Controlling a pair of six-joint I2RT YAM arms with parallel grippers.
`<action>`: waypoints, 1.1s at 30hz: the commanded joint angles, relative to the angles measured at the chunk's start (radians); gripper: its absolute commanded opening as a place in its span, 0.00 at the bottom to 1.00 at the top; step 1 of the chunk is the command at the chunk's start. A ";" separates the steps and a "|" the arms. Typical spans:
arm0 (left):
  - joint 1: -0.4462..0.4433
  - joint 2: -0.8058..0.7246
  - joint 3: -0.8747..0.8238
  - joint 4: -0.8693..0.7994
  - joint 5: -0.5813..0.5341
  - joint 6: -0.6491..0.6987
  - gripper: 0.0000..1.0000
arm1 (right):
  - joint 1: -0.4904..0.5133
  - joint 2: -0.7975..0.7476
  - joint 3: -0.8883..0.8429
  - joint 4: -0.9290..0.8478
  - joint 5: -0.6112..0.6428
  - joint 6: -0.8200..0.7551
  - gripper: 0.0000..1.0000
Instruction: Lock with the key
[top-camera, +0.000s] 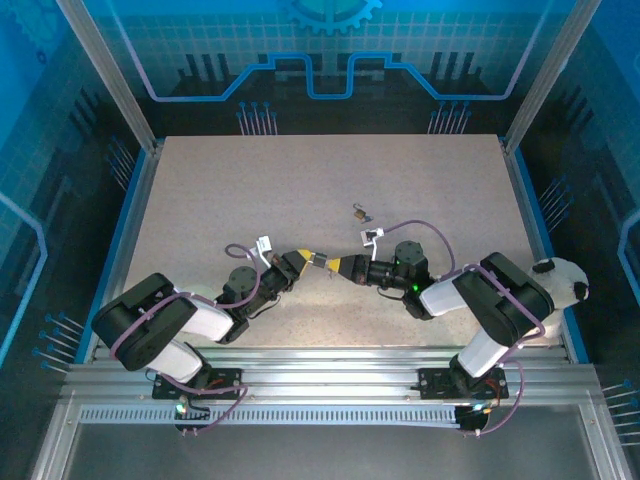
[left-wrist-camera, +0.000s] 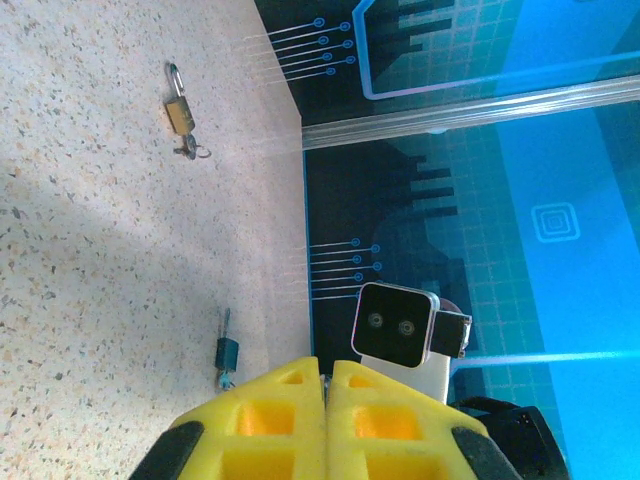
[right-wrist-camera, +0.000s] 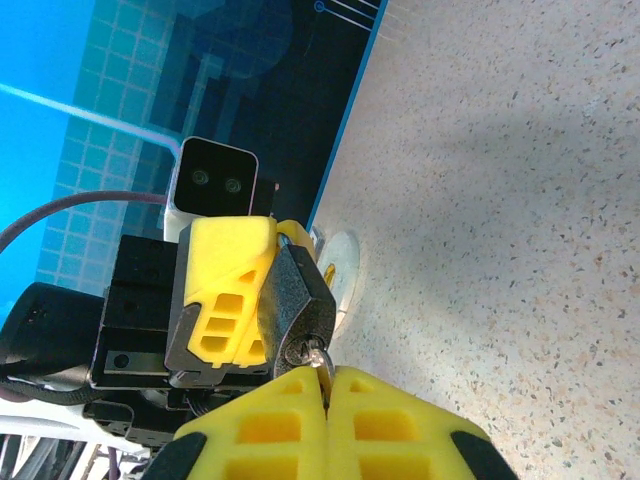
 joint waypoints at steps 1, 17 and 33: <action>0.006 -0.022 -0.010 0.068 -0.042 -0.002 0.00 | -0.016 0.013 -0.023 0.031 0.002 -0.001 0.00; 0.007 -0.026 -0.019 0.069 -0.065 0.005 0.00 | -0.036 0.023 -0.046 0.047 0.001 0.011 0.00; 0.009 -0.030 -0.027 0.068 -0.074 0.007 0.00 | -0.061 0.013 -0.061 0.051 -0.010 0.018 0.00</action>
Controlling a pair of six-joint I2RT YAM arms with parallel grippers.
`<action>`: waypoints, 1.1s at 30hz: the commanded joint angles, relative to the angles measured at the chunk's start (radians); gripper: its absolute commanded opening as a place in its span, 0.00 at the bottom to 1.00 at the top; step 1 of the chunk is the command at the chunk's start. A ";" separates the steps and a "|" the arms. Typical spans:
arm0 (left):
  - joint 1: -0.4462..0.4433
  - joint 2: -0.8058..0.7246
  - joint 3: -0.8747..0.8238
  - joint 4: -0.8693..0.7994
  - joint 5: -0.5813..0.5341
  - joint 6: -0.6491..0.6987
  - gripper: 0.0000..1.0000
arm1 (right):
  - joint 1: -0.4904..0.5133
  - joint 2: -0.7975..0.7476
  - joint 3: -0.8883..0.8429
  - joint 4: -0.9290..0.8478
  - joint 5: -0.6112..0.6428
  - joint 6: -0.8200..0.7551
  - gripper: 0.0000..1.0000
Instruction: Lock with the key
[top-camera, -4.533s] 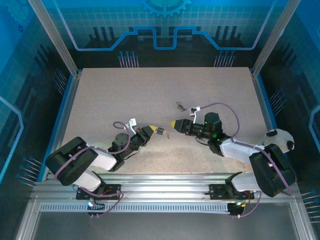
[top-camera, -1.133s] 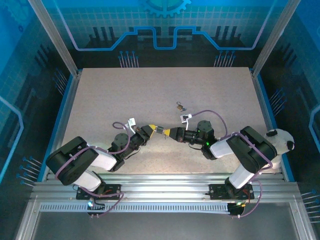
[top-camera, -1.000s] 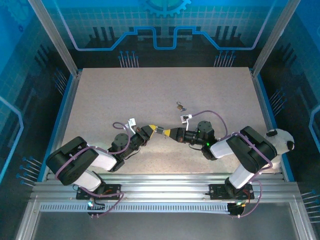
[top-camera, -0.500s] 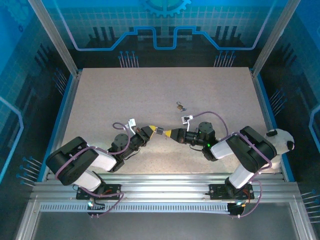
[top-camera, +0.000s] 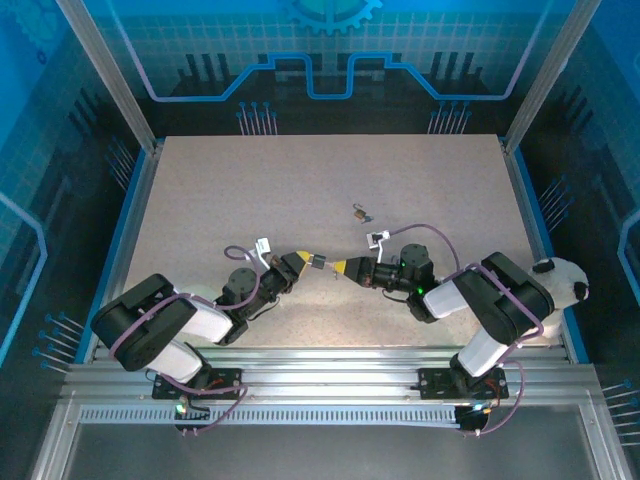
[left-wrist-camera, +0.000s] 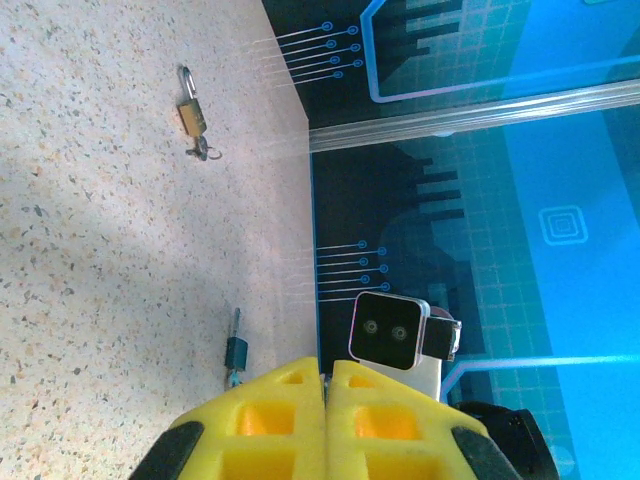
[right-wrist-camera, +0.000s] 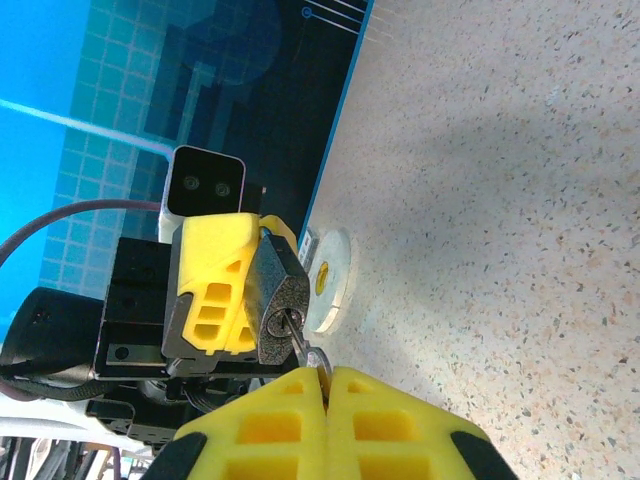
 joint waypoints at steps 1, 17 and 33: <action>0.013 -0.027 -0.013 0.069 -0.058 0.004 0.00 | -0.020 0.005 -0.019 0.010 0.007 -0.003 0.00; 0.046 -0.017 -0.042 0.067 -0.026 0.014 0.00 | -0.070 -0.239 0.007 -0.363 0.024 -0.157 0.00; 0.110 -0.067 -0.029 -0.146 0.104 0.050 0.00 | -0.034 -0.562 0.138 -0.991 0.237 -0.469 0.00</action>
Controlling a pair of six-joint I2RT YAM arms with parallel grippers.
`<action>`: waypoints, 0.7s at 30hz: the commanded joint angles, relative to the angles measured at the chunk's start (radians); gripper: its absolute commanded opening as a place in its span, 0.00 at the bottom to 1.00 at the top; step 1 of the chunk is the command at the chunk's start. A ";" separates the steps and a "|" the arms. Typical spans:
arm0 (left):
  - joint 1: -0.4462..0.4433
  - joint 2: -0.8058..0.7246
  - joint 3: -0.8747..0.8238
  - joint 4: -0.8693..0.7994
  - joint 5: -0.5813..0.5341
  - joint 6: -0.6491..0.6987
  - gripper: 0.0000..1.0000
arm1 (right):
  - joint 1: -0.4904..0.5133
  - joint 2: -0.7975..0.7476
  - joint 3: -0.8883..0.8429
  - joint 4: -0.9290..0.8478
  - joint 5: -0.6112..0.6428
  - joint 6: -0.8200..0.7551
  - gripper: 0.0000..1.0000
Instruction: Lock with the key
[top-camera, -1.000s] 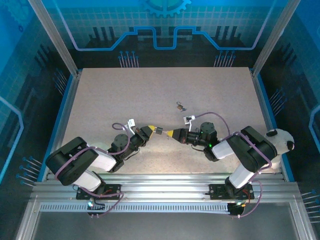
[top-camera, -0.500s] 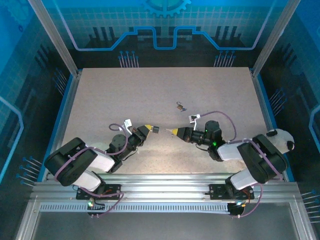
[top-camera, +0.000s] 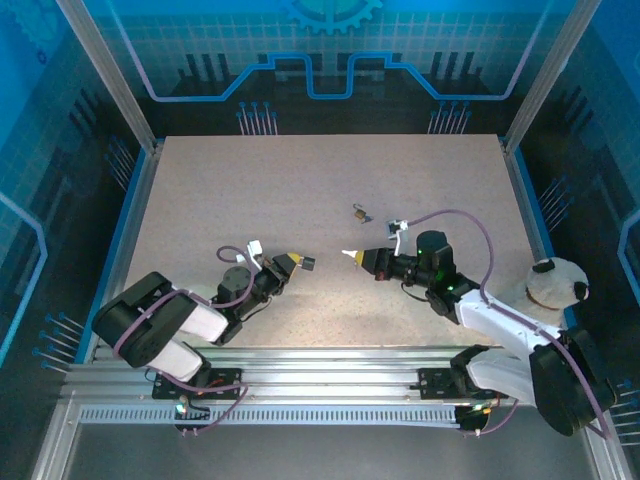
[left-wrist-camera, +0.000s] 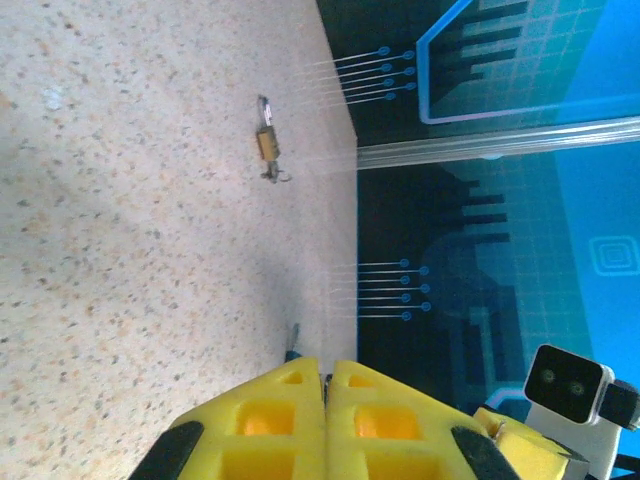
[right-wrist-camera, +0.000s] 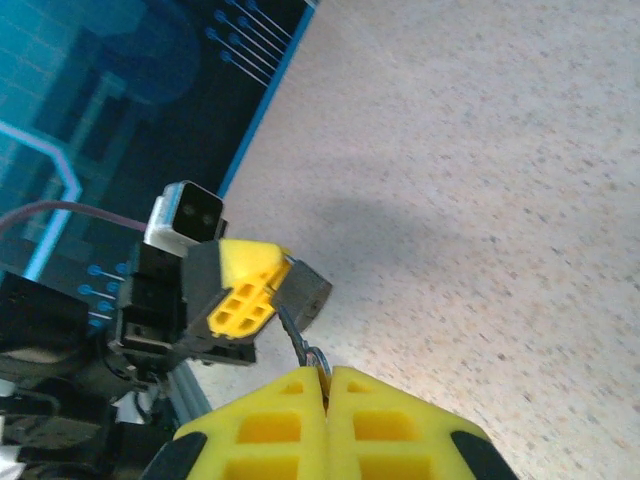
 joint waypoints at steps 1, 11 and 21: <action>0.017 -0.095 0.017 -0.142 0.055 0.056 0.00 | 0.017 -0.016 0.040 -0.133 0.052 -0.070 0.00; 0.025 -0.455 0.164 -0.865 0.038 0.319 0.00 | 0.093 0.001 0.100 -0.213 0.159 -0.134 0.00; 0.086 -0.482 0.328 -1.326 0.041 0.536 0.00 | 0.165 0.013 0.141 -0.218 0.272 -0.160 0.00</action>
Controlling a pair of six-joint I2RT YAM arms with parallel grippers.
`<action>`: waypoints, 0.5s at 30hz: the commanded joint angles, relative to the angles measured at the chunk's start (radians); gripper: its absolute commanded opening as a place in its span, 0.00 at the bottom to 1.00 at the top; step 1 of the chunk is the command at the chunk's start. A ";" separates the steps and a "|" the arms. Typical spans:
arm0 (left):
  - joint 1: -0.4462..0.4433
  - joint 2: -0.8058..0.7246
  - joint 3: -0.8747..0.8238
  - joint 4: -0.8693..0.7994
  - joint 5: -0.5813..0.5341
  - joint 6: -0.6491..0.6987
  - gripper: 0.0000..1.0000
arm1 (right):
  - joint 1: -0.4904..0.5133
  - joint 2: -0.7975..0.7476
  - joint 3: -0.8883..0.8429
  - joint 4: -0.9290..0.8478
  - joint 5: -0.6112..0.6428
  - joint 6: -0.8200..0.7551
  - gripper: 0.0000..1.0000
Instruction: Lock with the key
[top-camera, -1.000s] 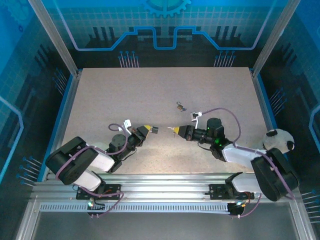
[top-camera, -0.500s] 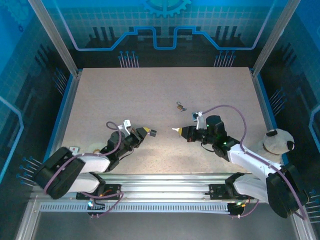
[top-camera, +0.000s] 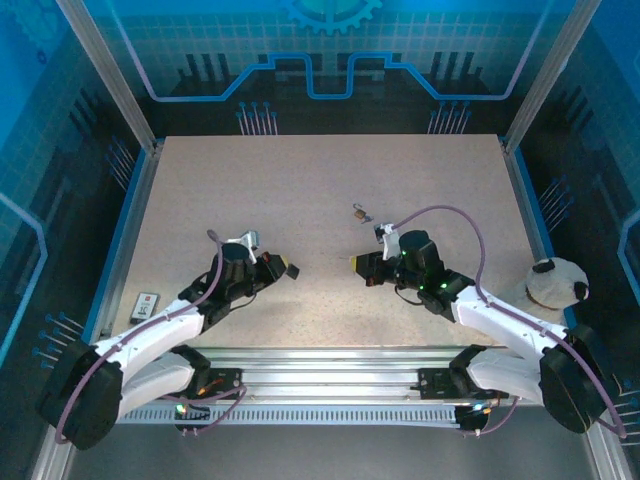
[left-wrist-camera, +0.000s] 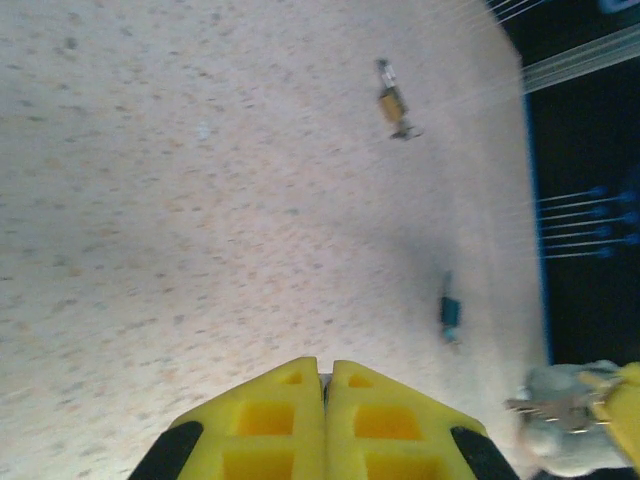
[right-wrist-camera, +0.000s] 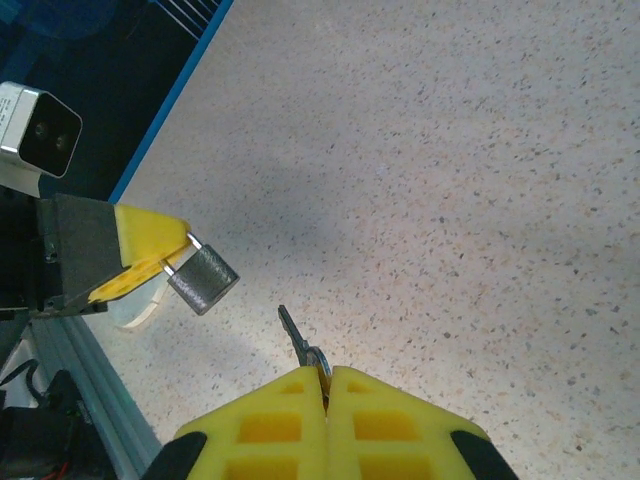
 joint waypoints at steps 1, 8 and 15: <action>0.012 0.007 0.080 -0.210 -0.013 0.123 0.00 | 0.036 0.022 0.046 0.000 0.052 -0.025 0.00; 0.044 0.128 0.146 -0.254 0.027 0.172 0.00 | 0.082 0.088 0.069 0.041 0.062 -0.019 0.00; 0.081 0.237 0.211 -0.253 0.065 0.205 0.00 | 0.108 0.131 0.074 0.070 0.066 -0.014 0.00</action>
